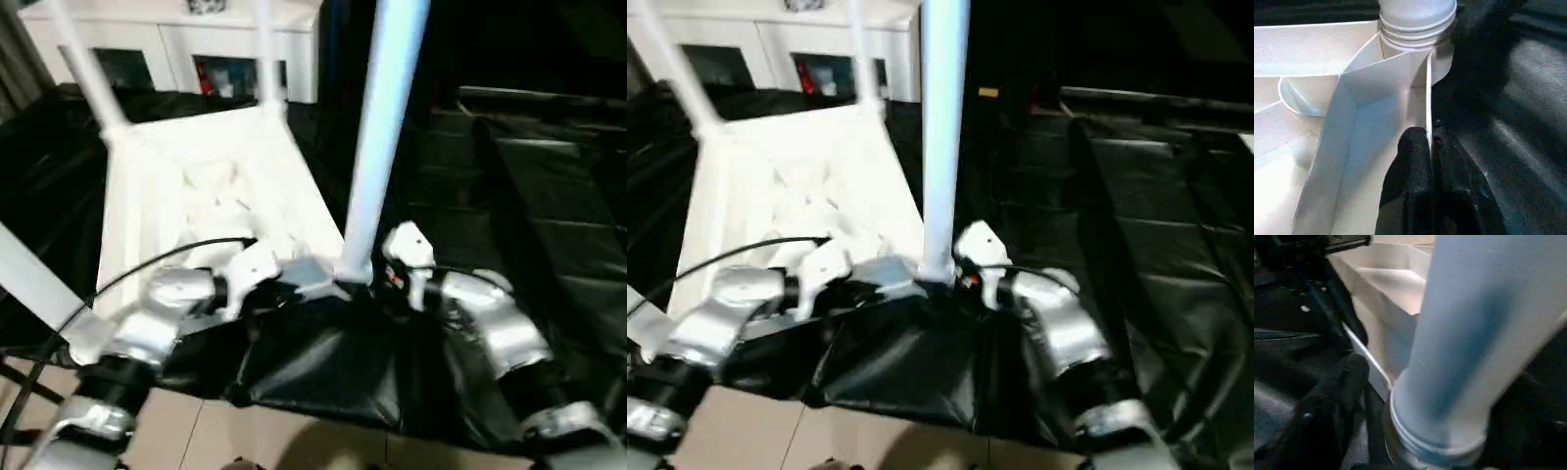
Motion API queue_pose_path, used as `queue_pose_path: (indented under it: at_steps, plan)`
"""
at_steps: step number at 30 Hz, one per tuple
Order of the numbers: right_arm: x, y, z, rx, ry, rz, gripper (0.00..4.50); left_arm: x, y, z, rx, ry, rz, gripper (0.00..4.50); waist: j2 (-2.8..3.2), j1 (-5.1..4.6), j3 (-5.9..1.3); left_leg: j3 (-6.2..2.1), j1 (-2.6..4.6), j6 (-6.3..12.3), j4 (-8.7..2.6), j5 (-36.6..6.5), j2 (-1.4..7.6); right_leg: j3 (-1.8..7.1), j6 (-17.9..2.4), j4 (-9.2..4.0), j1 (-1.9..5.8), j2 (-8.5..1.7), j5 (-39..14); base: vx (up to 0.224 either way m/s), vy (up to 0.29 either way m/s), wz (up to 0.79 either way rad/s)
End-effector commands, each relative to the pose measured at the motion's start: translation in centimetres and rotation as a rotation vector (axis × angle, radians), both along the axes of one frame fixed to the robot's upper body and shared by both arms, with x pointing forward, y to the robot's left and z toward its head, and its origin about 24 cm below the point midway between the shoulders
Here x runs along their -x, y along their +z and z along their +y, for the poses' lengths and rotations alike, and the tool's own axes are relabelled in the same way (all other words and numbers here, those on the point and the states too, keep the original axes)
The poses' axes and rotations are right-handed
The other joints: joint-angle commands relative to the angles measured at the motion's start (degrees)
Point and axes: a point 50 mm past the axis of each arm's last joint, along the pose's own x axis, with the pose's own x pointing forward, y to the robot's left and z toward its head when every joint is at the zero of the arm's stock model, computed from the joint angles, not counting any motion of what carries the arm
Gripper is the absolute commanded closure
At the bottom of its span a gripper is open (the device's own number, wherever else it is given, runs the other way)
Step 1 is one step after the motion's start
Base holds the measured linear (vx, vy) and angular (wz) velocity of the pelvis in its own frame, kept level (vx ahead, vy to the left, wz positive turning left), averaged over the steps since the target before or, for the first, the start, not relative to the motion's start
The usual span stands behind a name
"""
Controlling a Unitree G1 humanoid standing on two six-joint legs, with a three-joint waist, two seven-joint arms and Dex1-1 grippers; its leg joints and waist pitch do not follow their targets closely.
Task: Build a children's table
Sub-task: Rotate leg to tighten
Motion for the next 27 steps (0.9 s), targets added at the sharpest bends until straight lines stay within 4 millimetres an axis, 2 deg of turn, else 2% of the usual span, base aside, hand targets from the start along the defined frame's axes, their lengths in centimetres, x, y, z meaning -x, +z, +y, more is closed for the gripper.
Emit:
queue_pose_path:
  at_steps: [1,2,5,9,11,12,14,18,23,27]
  plan:
    - [0.8,-1.0,1.0,0.056,0.136,0.055,0.33,0.2,0.8,-0.7,0.065,-0.082,-0.015,4.50,-0.47,0.27,-3.93,-0.51,0.15,4.81,-2.89,-7.6,2.15,2.02,-15.9,-2.53,2.89,-2.89,-2.3,0.000,0.000,0.00]
    - [0.7,-0.8,1.0,0.066,0.160,0.056,0.33,0.2,0.9,-0.4,0.061,-0.094,-0.007,4.50,-0.35,0.35,-4.03,-0.45,0.07,5.24,-2.80,-6.8,2.14,1.94,-16.4,-2.22,2.88,-2.73,-0.4,0.000,0.000,0.00]
    - [0.6,-0.8,1.0,0.081,0.180,0.062,0.33,0.2,1.0,-0.3,0.062,-0.103,0.001,4.50,-0.29,0.81,-4.06,-0.34,0.10,5.65,-2.60,-6.7,2.28,1.97,-16.9,-2.06,2.74,-2.76,0.4,0.000,0.000,0.00]
    - [0.2,-0.8,1.0,0.094,0.194,0.073,0.33,0.3,1.1,-0.1,0.060,-0.128,0.016,4.50,0.04,0.98,-3.74,-0.44,-0.04,4.10,-2.80,-9.5,2.26,1.95,-16.3,-2.36,2.59,-2.86,-3.8,0.000,0.000,0.00]
    - [0.1,-0.6,1.1,0.078,0.192,0.077,0.33,0.4,1.1,-0.1,0.061,-0.132,0.019,4.50,-0.07,0.88,-3.61,-0.49,-0.01,3.09,-2.85,-11.5,2.28,2.05,-15.6,-2.63,2.52,-2.92,-6.3,0.000,0.000,0.00]
    - [0.1,-0.5,1.2,0.066,0.192,0.081,0.49,0.4,1.0,-0.1,0.061,-0.134,0.020,4.50,0.08,0.88,-3.57,-0.56,0.07,2.24,-3.00,-12.5,2.37,2.09,-15.2,-2.70,2.48,-2.86,-7.7,0.000,0.000,0.00]
    - [0.2,-0.4,1.1,0.043,0.201,0.096,0.59,0.5,0.9,0.0,0.058,-0.138,0.028,4.50,-0.02,0.88,-3.57,-0.58,0.07,1.87,-3.01,-12.8,2.35,2.13,-15.0,-2.68,2.49,-2.86,-8.0,0.000,0.000,0.00]
    - [0.4,-0.4,1.1,0.023,0.234,0.113,0.99,0.4,0.8,0.2,0.055,-0.138,0.036,4.50,-0.15,1.01,-3.72,-0.54,0.04,2.13,-2.85,-12.0,2.30,2.12,-15.2,-2.48,2.54,-2.81,-6.9,0.000,0.000,0.00]
    - [0.5,-0.2,1.0,0.012,0.264,0.124,1.35,0.4,0.9,0.5,0.056,-0.133,0.041,4.50,0.09,1.22,-3.82,-0.52,0.07,2.72,-2.72,-10.9,2.31,2.02,-15.9,-2.26,2.50,-2.78,-4.7,0.000,0.000,0.00]
    - [0.4,0.0,0.8,0.008,0.273,0.130,1.68,0.4,0.9,0.7,0.053,-0.129,0.048,4.50,-0.20,1.30,-3.78,-0.53,-0.01,2.83,-2.72,-11.0,2.30,1.98,-15.9,-2.26,2.58,-2.86,-5.3,0.000,0.000,0.00]
